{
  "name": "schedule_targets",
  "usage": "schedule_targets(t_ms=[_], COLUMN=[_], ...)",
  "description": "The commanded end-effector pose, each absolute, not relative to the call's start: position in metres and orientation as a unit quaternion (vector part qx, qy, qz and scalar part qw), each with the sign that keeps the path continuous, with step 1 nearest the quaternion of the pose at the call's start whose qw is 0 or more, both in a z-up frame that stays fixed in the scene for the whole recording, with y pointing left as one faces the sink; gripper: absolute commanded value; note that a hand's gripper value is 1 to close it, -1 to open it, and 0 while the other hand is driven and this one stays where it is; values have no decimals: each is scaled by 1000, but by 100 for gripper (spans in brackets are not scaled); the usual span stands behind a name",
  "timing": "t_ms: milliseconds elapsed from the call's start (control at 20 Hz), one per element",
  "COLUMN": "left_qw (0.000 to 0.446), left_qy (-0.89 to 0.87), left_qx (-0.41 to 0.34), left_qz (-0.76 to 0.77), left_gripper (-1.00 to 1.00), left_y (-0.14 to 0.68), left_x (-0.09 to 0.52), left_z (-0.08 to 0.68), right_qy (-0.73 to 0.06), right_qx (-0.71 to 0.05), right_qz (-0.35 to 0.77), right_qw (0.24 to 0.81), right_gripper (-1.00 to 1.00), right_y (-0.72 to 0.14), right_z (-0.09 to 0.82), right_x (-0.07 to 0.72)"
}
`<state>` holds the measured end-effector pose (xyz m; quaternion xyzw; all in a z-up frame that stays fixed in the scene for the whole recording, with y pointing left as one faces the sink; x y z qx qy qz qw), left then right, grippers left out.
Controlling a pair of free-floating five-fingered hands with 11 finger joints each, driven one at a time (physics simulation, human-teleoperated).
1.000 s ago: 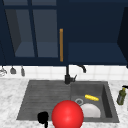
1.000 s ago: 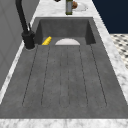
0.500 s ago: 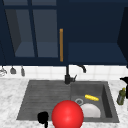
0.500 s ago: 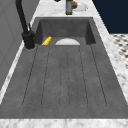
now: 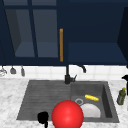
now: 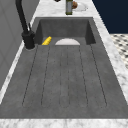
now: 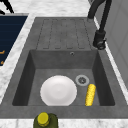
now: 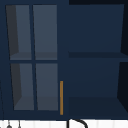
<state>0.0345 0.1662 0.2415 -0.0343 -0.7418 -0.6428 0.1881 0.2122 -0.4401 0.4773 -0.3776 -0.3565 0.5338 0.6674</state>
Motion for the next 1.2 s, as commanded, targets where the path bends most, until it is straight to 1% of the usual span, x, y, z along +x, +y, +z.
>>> schedule_targets(t_ms=[0, 200, 450, 800, 1150], left_qw=[188, 188, 188, 188, 188], left_qy=[-742, -742, -742, -742, -742], left_qx=[-34, -34, -34, -34, -34], left_qz=[-643, -643, -643, -643, -643], left_gripper=[0, 0, 0, 0, 0], left_y=[166, 166, 166, 166, 166], left_x=[34, 34, 34, 34, 34], left_z=[242, 242, 242, 242, 242], right_qy=[-284, -246, -228, -269, -281], right_qx=[-383, -368, -375, -353, -317], right_qz=[565, 587, 591, 595, 612], right_qw=[673, 678, 677, 670, 668], right_gripper=[-100, -100, -100, -100, -100], right_y=[-441, -439, -435, -447, -464], right_z=[477, 474, 448, 419, 399], right_x=[219, 236, 267, 292, 307])
